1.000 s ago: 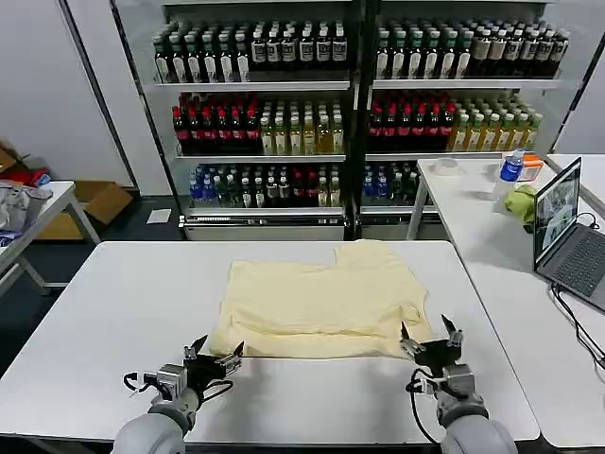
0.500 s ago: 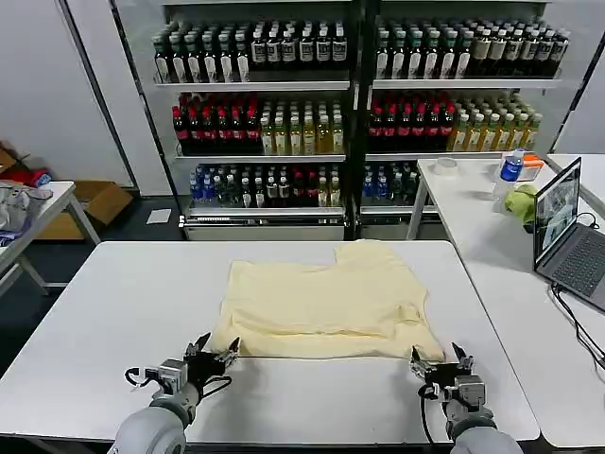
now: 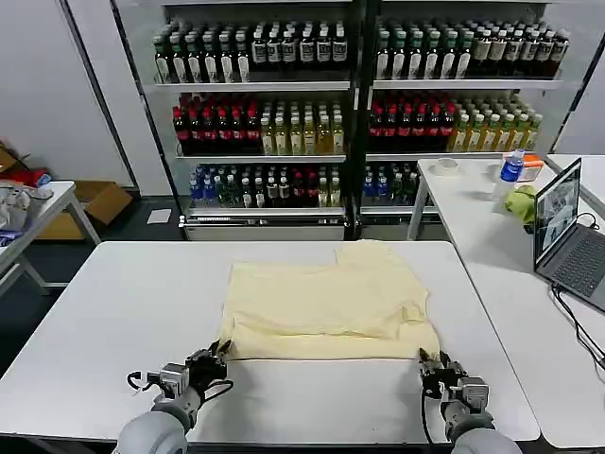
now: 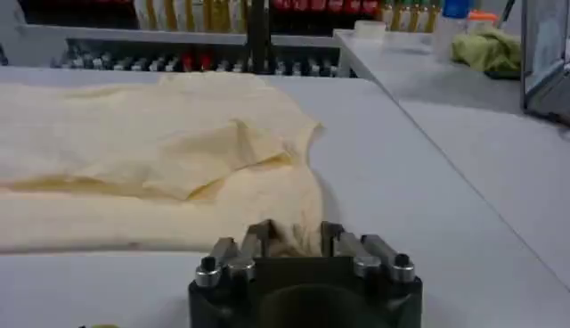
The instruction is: Fold and organize the clothes.
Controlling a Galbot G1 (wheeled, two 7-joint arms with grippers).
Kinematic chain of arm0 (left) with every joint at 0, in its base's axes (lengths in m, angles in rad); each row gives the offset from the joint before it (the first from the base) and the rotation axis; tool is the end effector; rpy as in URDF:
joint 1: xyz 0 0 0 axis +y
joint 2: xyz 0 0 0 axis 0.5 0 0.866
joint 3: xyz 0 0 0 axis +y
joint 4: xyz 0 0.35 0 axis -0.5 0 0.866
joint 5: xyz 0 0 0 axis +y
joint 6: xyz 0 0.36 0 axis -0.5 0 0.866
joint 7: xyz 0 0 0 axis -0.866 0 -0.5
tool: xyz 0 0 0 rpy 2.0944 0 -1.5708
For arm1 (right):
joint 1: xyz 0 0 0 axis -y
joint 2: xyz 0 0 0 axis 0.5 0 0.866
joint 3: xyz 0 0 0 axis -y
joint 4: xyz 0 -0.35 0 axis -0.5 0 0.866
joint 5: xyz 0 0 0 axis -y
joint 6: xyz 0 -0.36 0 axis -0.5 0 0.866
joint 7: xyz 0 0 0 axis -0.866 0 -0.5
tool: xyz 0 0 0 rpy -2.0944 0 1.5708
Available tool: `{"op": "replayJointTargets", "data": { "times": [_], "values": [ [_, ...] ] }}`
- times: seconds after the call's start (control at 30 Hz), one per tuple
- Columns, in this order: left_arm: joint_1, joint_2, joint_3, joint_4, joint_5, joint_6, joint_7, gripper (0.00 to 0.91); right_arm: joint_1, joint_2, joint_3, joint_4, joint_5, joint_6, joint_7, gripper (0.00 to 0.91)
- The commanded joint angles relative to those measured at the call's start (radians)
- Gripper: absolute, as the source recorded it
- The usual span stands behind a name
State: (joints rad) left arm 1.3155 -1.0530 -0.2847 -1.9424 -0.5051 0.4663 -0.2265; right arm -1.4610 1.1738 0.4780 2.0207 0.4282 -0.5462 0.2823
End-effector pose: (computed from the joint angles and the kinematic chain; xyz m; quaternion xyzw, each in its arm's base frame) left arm 0.2533 0.0396 -0.3080 -0.0842 -0.9634 -0.0320 0.2527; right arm 0.2225 -0.0612 -0.2988 -0.0245 -0.9606 0.0261 0.2757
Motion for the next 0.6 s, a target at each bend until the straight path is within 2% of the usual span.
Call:
{"op": "replayJointTargets", "data": {
  "times": [0.03,0.27,0.6],
  "values": [
    [0.023,-0.001,-0.014,-0.033,-0.009,0.0,0.002,0.02,-0.02,-0.001,0.005,0.027,0.022,-0.01,0.003,0.0],
    [0.125,-0.012,-0.041,-0.124,-0.007,0.0,0.001,0.01,-0.088,-0.006,0.027,0.096,0.013,-0.014,0.002,0.0],
    [0.316,0.013,-0.095,-0.277,0.004,0.0,-0.003,0.01,-0.289,0.002,0.076,0.247,-0.046,-0.01,-0.004,0.0]
  ]
}}
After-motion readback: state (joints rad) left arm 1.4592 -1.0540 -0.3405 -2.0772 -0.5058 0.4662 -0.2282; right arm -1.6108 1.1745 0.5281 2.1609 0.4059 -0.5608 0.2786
